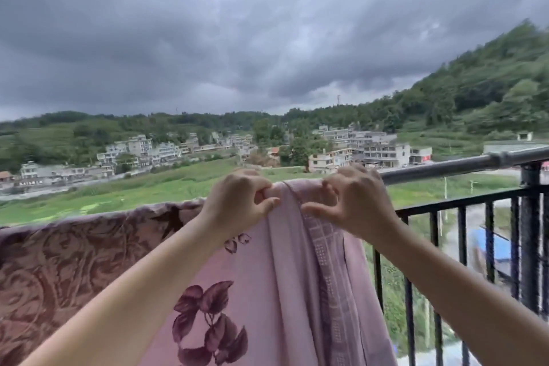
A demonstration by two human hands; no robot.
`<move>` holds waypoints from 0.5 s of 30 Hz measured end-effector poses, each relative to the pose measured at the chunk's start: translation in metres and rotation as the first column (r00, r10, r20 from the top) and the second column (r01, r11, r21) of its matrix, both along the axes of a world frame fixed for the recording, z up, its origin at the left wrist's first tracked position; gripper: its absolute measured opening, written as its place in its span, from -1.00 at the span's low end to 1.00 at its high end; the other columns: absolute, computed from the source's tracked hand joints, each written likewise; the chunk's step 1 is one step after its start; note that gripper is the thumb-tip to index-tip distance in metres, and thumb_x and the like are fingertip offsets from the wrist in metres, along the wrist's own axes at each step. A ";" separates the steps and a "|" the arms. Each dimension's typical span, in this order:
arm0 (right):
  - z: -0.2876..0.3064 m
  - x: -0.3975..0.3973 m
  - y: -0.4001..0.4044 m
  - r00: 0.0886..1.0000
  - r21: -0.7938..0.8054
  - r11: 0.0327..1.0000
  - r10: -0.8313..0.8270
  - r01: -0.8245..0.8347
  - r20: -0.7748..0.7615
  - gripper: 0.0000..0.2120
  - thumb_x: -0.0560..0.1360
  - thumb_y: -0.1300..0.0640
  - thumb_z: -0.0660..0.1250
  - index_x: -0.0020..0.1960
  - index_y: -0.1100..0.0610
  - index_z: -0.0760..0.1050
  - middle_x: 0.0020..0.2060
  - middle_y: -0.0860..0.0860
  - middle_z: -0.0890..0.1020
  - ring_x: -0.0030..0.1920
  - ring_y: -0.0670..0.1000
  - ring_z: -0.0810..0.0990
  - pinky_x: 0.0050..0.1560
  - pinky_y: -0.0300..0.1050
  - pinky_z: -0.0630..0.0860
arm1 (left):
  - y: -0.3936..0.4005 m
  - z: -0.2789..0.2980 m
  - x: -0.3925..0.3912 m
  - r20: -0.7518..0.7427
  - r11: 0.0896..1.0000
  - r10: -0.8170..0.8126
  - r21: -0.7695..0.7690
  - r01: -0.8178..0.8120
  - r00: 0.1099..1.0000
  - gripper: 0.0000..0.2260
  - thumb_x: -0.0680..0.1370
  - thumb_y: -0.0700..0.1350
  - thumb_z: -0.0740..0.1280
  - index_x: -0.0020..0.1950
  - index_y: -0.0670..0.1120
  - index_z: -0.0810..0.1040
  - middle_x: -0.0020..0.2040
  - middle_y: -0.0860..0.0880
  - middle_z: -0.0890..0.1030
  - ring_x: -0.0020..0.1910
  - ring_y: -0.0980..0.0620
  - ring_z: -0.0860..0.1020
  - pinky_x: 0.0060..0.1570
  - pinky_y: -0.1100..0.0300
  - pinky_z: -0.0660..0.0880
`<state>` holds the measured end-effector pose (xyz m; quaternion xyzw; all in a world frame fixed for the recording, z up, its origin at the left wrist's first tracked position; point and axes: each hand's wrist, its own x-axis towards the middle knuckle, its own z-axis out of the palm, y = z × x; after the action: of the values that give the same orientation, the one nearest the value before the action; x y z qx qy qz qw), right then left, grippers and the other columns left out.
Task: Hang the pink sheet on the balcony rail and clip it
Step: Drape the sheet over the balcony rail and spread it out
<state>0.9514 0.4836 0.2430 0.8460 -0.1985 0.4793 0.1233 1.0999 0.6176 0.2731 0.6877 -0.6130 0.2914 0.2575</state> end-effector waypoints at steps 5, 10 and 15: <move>-0.054 -0.006 0.033 0.963 0.343 0.910 -0.168 0.234 -0.212 -0.46 0.40 -0.23 0.22 -0.02 0.26 0.54 -0.22 0.14 0.67 -0.22 0.13 0.60 -0.27 -0.14 0.30 | -0.007 -0.008 -0.006 0.033 0.986 0.083 -0.148 -0.077 0.996 -0.86 0.36 -0.14 0.47 -0.19 -0.21 0.67 -0.20 -0.17 0.60 -0.11 -0.18 0.54 -0.09 0.04 0.47; -0.054 -0.015 0.013 0.998 0.801 0.598 0.065 -0.038 -0.001 -0.67 0.45 0.17 0.28 -0.49 0.13 0.42 -0.61 -0.03 0.48 -0.49 -0.04 0.48 -0.58 -0.31 0.27 | -0.007 -0.011 -0.017 0.105 0.986 0.129 -0.120 -0.116 0.986 -0.90 0.38 -0.24 0.43 -0.33 -0.24 0.61 -0.34 -0.16 0.60 -0.36 -0.21 0.60 -0.35 0.06 0.51; 0.026 -0.067 -0.035 0.882 0.768 0.458 0.082 -0.447 0.464 -0.75 0.45 0.41 0.17 -0.38 0.27 0.44 -0.55 0.07 0.46 -0.58 -0.06 0.40 -0.66 -0.36 0.32 | -0.025 -0.001 -0.034 -0.001 0.981 0.135 -0.141 -0.134 0.991 -0.85 0.52 -0.23 0.24 -0.08 -0.30 0.56 -0.05 -0.22 0.58 -0.09 -0.27 0.57 -0.17 0.01 0.48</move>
<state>0.8849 0.4487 0.2690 0.7098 -0.2918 0.4764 -0.4290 1.0658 0.5925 0.2717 0.7064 -0.5443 0.3533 0.2826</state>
